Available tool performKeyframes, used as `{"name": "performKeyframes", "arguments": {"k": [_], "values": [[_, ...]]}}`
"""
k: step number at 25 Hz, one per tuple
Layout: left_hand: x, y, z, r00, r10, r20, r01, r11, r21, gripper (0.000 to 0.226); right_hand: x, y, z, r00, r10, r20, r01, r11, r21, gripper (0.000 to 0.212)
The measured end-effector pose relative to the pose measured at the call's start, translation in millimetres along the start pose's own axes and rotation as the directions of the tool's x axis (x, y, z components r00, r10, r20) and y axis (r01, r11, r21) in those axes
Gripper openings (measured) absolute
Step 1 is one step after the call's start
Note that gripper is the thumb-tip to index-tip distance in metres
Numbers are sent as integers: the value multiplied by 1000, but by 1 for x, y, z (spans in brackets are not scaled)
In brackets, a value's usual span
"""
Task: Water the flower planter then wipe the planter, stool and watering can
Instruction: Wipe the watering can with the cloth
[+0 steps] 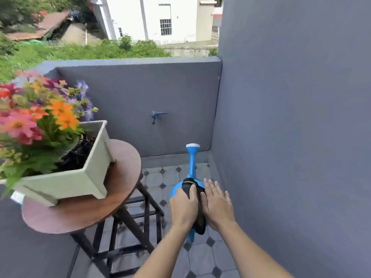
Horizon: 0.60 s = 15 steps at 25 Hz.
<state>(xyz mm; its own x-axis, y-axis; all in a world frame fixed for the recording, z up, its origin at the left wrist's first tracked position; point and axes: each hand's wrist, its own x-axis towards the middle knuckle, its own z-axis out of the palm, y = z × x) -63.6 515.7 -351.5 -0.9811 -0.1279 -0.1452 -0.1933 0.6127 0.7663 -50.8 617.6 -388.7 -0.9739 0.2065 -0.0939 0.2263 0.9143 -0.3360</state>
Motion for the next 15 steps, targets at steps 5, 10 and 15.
{"name": "performKeyframes", "arguments": {"k": [5,10,15], "values": [[24,-147,135,996,-67,51,68,998,-12,42,17,75,192,996,52,78,-49,998,-43,130],[48,-254,236,987,-129,96,128,992,14,41,32,132,323,981,100,165,-92,994,-54,133],[55,-299,288,984,-145,106,144,989,17,36,39,164,382,964,148,221,-145,989,-32,134]]}}
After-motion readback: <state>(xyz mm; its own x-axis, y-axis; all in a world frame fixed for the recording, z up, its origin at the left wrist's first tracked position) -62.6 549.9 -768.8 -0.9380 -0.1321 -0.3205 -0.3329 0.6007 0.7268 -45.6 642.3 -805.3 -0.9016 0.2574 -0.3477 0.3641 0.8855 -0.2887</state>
